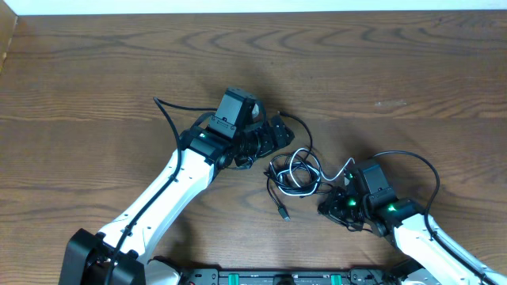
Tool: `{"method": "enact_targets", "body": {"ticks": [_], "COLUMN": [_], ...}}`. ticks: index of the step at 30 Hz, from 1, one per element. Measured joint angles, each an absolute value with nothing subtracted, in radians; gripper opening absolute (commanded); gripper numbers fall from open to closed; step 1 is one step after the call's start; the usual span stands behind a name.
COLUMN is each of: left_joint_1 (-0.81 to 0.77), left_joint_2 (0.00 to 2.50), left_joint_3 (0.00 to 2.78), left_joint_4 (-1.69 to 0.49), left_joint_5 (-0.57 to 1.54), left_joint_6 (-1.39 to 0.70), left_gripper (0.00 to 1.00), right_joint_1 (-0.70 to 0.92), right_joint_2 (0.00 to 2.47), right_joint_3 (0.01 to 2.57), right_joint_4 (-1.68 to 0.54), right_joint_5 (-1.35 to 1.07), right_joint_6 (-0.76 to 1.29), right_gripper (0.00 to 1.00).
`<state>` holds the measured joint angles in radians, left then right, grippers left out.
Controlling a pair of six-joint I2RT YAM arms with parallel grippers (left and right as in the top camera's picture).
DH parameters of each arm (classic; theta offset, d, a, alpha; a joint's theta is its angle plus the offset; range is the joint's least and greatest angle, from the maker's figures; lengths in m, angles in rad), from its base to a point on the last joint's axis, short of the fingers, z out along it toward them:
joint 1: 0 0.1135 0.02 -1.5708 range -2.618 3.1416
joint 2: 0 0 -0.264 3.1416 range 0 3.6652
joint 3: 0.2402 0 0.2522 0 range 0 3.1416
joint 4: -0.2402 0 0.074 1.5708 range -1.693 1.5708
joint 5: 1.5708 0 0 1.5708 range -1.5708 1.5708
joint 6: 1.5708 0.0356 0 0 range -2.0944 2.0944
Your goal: Untangle cables
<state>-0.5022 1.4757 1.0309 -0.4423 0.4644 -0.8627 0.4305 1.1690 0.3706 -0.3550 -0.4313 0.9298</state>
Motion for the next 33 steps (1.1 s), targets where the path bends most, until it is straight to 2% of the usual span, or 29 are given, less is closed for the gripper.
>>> {"method": "enact_targets", "body": {"ticks": [2,3,6,11,14,17,24,30,33], "left_joint_1": [-0.502,-0.502,-0.502,-0.502,-0.502,-0.502,-0.502,-0.502,-0.502], "left_joint_2": [1.476,1.476,1.476,1.476,1.476,1.476,1.476,1.476,1.476], "left_joint_3": [1.031,1.031,1.031,1.031,1.031,1.031,1.031,1.031,1.031], "left_joint_4": [-0.442,-0.442,-0.447,-0.462,-0.464,-0.464,-0.464,-0.464,-0.464], "left_joint_5": [0.464,0.464,0.464,0.464,0.464,0.464,0.464,0.464,0.464], "left_joint_6": [-0.863,-0.863,-0.863,-0.863,-0.863,-0.863,-0.863,-0.863,-0.863], "left_gripper": [0.95,0.95,0.95,0.95,0.95,0.95,0.95,0.95,0.95], "right_joint_1": [0.43,0.43,0.43,0.42,0.415,0.414,0.414,0.426,0.456], "right_joint_2": [1.17,1.17,1.17,1.17,1.17,1.17,1.17,1.174,1.19], "right_joint_3": [0.371,0.371,0.371,0.371,0.371,0.371,0.371,0.371,0.371], "right_joint_4": [-0.341,-0.321,-0.261,-0.234,-0.208,-0.175,-0.126,-0.125,-0.121], "right_joint_5": [-0.429,-0.433,-0.465,-0.516,-0.525,-0.525,-0.519,-0.501,-0.479], "right_joint_6": [0.92,0.916,0.922,1.011,1.048,1.074,1.102,1.111,1.116], "right_gripper": [0.04,0.1,0.19,0.22,0.29,0.28,0.16,0.16,0.13]}}
